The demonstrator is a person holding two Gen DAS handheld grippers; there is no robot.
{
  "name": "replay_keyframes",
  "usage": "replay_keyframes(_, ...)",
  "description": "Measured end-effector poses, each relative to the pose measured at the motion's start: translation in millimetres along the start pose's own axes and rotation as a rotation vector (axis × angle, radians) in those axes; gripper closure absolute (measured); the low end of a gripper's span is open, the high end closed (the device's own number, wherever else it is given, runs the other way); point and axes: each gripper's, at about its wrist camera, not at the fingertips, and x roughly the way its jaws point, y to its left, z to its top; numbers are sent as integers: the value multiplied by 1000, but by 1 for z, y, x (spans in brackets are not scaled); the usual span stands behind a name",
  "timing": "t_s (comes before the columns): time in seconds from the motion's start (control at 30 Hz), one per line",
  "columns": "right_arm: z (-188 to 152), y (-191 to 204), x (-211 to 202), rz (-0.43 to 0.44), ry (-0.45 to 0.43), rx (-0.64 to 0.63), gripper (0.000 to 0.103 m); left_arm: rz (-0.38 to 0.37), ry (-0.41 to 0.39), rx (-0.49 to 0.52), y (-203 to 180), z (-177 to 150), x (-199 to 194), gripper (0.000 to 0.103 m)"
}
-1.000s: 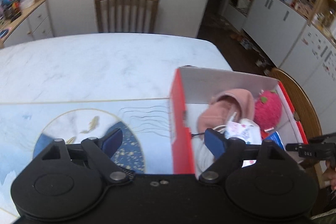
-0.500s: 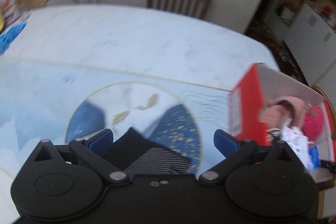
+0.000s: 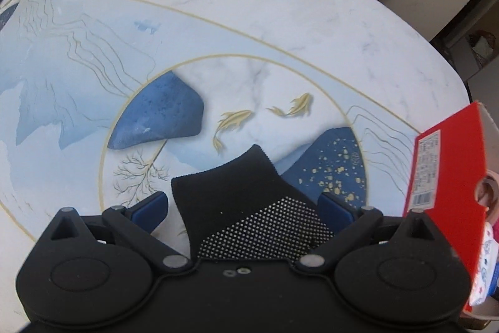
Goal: Organize objects
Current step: 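Move the left gripper back to the table onto the black mesh fabric, then close the left gripper on the black mesh fabric and lift it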
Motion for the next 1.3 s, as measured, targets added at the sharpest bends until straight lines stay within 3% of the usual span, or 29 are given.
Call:
replay_keyframes(0.2, 0, -1, -1, -2, 1, 2, 94, -9, 22, -25, -7, 0, 13, 2)
replay_keyframes(0.47, 1, 1, 0, -5, 2, 4, 94, 72, -5, 2, -20, -2, 20, 3)
replay_keyframes(0.67, 2, 3, 1, -6, 1, 5, 94, 150, -18, 95, -33, -10, 24, 6)
replay_keyframes(0.8, 2, 2, 0, -5, 1, 4, 94, 156, -26, 101, -33, -12, 21, 10)
replay_keyframes(1.03, 2, 2, 1, -6, 1, 4, 94, 141, -35, 142, -42, -16, 15, 34)
replay_keyframes(1.17, 2, 2, 1, -5, 1, 5, 94, 128, -48, 176, -46, -17, 12, 60)
replay_keyframes(1.23, 3, 3, 1, -6, 1, 5, 94, 127, -55, 180, -45, -17, 12, 80)
replay_keyframes(1.3, 3, 3, 1, -5, 0, 5, 94, 120, -53, 183, -44, -17, 11, 90)
